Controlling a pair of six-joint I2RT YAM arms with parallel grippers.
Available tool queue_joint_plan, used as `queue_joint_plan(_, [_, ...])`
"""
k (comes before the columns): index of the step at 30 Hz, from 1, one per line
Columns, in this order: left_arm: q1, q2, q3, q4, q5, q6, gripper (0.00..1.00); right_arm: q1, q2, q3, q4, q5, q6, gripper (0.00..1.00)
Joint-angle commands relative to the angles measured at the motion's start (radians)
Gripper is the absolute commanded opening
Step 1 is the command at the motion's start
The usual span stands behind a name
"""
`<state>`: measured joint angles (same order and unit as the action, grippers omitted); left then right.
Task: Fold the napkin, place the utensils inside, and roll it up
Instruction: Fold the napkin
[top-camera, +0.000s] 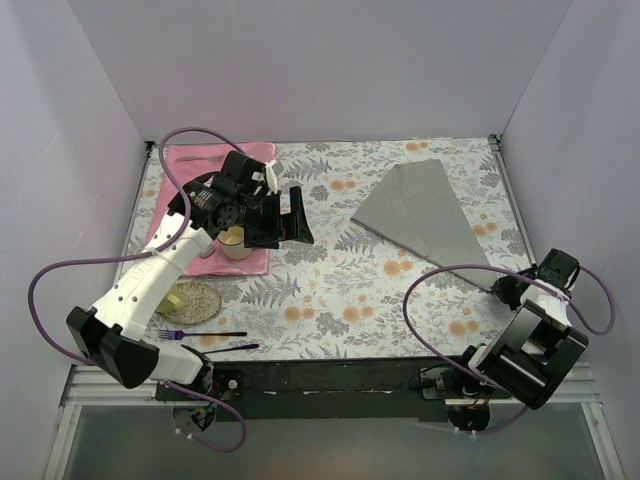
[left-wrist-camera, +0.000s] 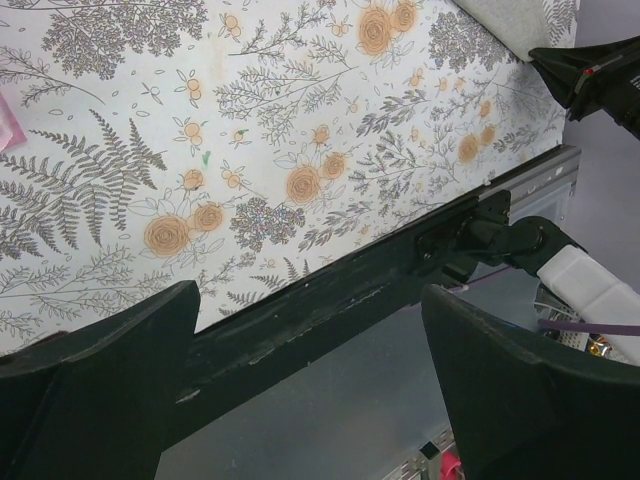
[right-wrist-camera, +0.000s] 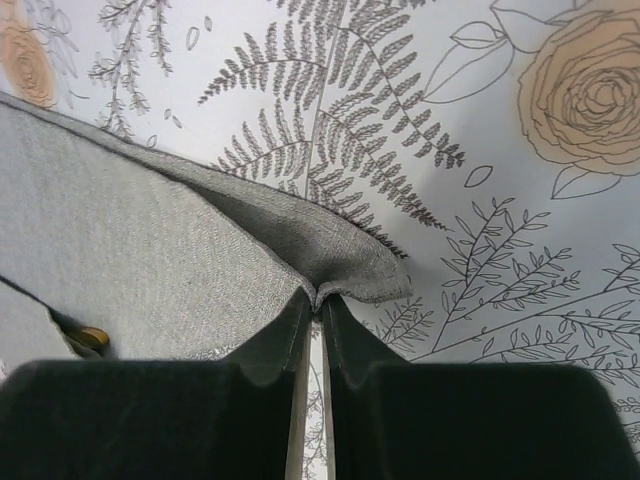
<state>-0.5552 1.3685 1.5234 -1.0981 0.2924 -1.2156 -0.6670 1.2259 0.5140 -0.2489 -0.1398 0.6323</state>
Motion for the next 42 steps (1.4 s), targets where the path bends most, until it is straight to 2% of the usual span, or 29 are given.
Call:
queue_joint_plan(1, [0.008, -0.029, 0.026, -0.002, 0.020, 0.010, 0.94, 0.015, -0.055, 0.046, 0.019, -0.043, -0.051, 0.12])
queue_joint_plan(4, [0.008, -0.043, 0.017, 0.009, 0.031, 0.007, 0.94, 0.069, -0.066, 0.125, -0.030, -0.026, -0.065, 0.10])
queue_joint_plan(7, [0.008, -0.052, 0.018, 0.014, 0.033, 0.007, 0.94, 0.173, -0.060, 0.191, -0.062, -0.011, -0.043, 0.05])
queue_joint_plan(13, [0.009, -0.049, 0.038, 0.009, 0.031, 0.002, 0.94, 0.485, 0.021, 0.372, -0.096, 0.060, -0.028, 0.03])
queue_joint_plan(19, [0.018, -0.033, 0.057, -0.011, 0.031, -0.018, 0.93, 0.711, 0.151, 0.549, -0.096, 0.063, -0.137, 0.03])
queue_joint_plan(22, [0.023, -0.019, 0.069, -0.009, 0.031, -0.035, 0.93, 0.783, 0.214, 0.586, -0.079, 0.048, -0.212, 0.02])
queue_joint_plan(26, [0.026, -0.005, 0.077, -0.011, 0.050, -0.065, 0.93, 0.828, 0.294, 0.645, -0.064, 0.008, -0.285, 0.02])
queue_joint_plan(34, [0.026, -0.003, 0.080, -0.022, 0.051, -0.099, 0.93, 0.840, 0.371, 0.731, -0.096, -0.043, -0.401, 0.02])
queue_joint_plan(42, [0.024, -0.005, 0.072, -0.019, 0.045, -0.117, 0.92, 0.840, 0.268, 0.710, -0.121, -0.041, -0.418, 0.02])
